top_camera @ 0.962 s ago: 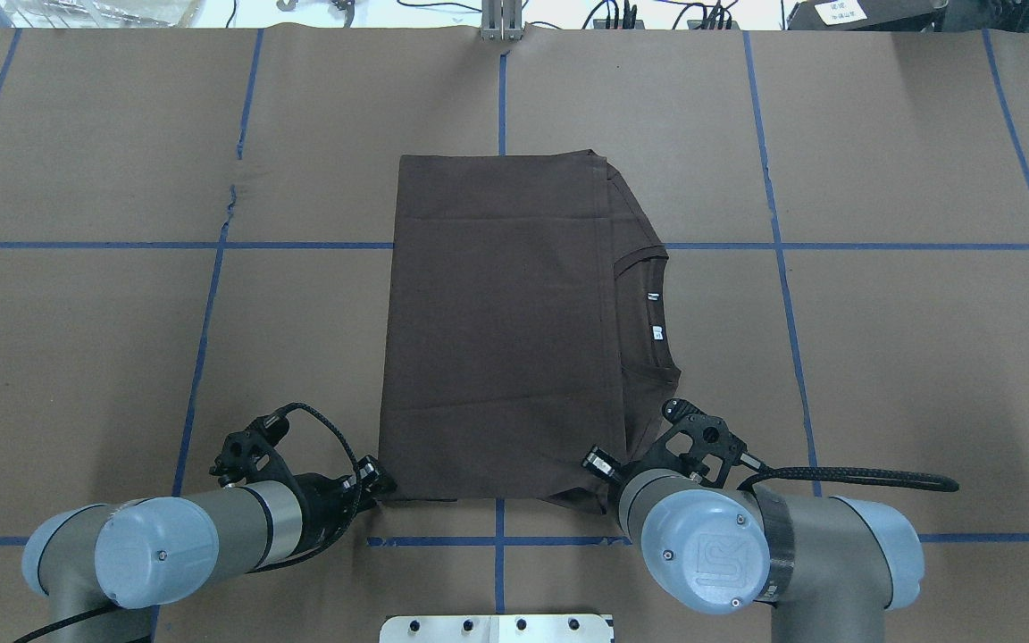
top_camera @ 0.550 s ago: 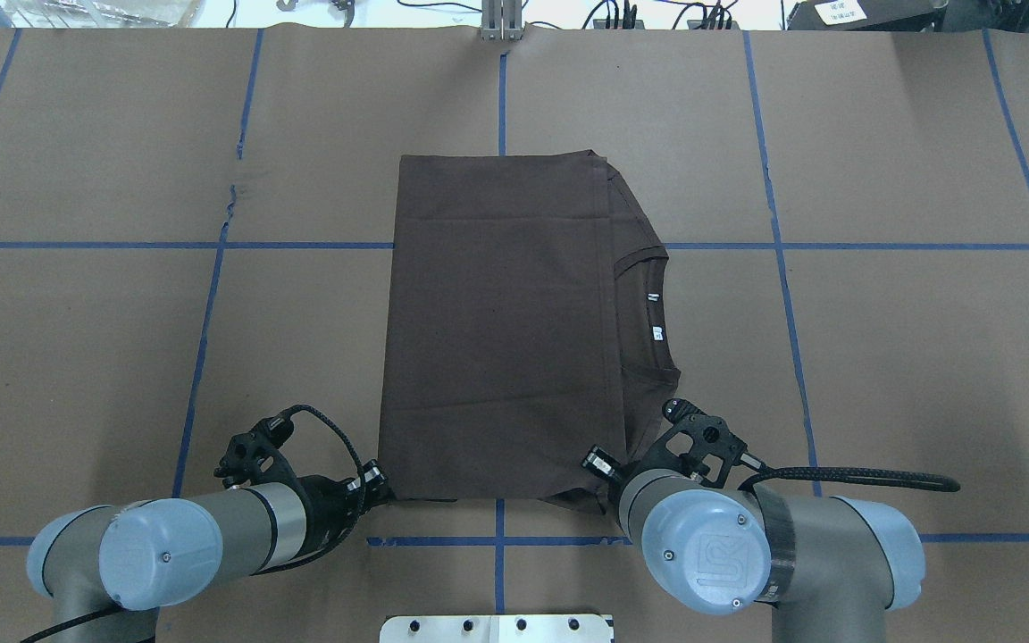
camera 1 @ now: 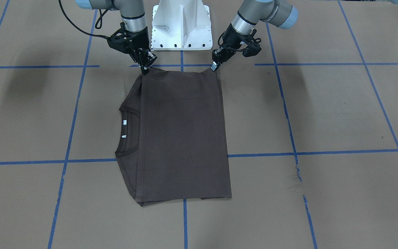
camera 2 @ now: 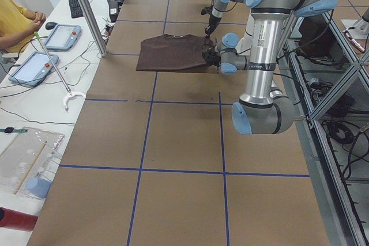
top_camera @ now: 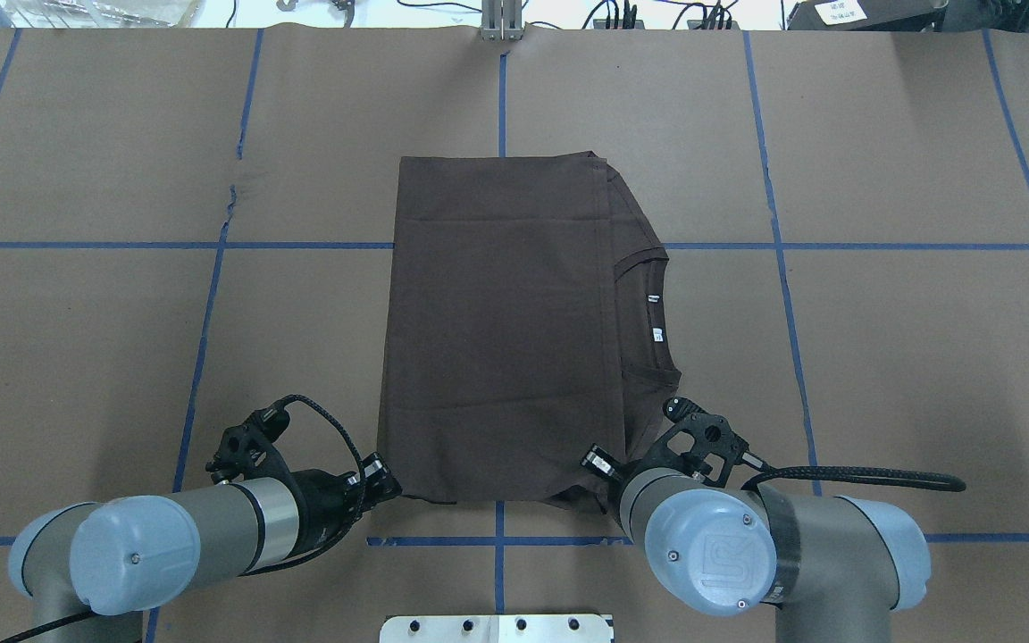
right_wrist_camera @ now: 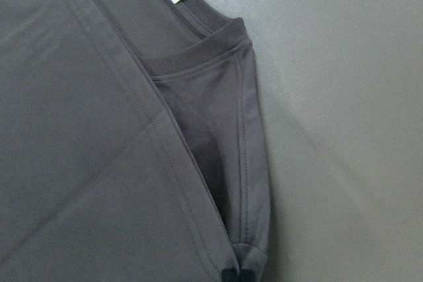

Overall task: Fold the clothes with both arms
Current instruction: 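Lift the near edge with both grippers and fold it over toward the far edge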

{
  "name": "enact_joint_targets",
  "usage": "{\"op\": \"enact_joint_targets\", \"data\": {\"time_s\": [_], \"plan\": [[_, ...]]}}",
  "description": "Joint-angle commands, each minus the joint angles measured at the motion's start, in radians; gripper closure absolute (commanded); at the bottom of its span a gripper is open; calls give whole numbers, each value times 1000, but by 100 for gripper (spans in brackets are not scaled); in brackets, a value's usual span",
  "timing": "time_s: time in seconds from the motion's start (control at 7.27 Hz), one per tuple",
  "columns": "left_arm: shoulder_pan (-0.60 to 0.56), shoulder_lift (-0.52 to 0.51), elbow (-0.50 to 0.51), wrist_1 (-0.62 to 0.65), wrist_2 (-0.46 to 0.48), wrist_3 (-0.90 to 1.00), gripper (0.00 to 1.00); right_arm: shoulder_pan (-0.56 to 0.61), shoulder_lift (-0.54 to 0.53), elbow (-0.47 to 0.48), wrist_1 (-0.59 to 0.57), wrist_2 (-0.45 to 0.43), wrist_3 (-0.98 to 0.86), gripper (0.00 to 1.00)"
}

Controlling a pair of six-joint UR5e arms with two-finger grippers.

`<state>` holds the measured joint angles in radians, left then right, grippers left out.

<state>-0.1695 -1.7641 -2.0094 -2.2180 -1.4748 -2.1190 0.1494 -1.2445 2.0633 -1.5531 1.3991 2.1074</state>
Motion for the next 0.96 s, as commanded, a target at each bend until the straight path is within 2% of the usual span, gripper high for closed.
{"op": "enact_joint_targets", "data": {"time_s": [0.0, 0.14, 0.27, 0.41, 0.55, 0.69, 0.82], "plan": [[27, 2, -95, 89, 4, -77, 100, -1, -10, 105, -65, 62, 2, 100], [31, 0, -129, 92, 2, -84, 100, 1, -24, 154, -74, 72, 2, 100], [31, -3, -155, 107, -1, -81, 100, 22, -9, 156, -74, 78, 0, 100], [-5, -14, -157, 125, -2, -64, 100, 97, -4, 149, -70, 130, -9, 100], [-63, -38, -157, 127, -19, -47, 100, 215, 40, 146, -70, 250, -61, 100], [-127, -75, -148, 129, -24, -27, 100, 280, 65, 103, -67, 308, -88, 100], [-174, -90, -132, 130, -27, 20, 100, 323, 136, 25, -65, 313, -89, 100]]}}
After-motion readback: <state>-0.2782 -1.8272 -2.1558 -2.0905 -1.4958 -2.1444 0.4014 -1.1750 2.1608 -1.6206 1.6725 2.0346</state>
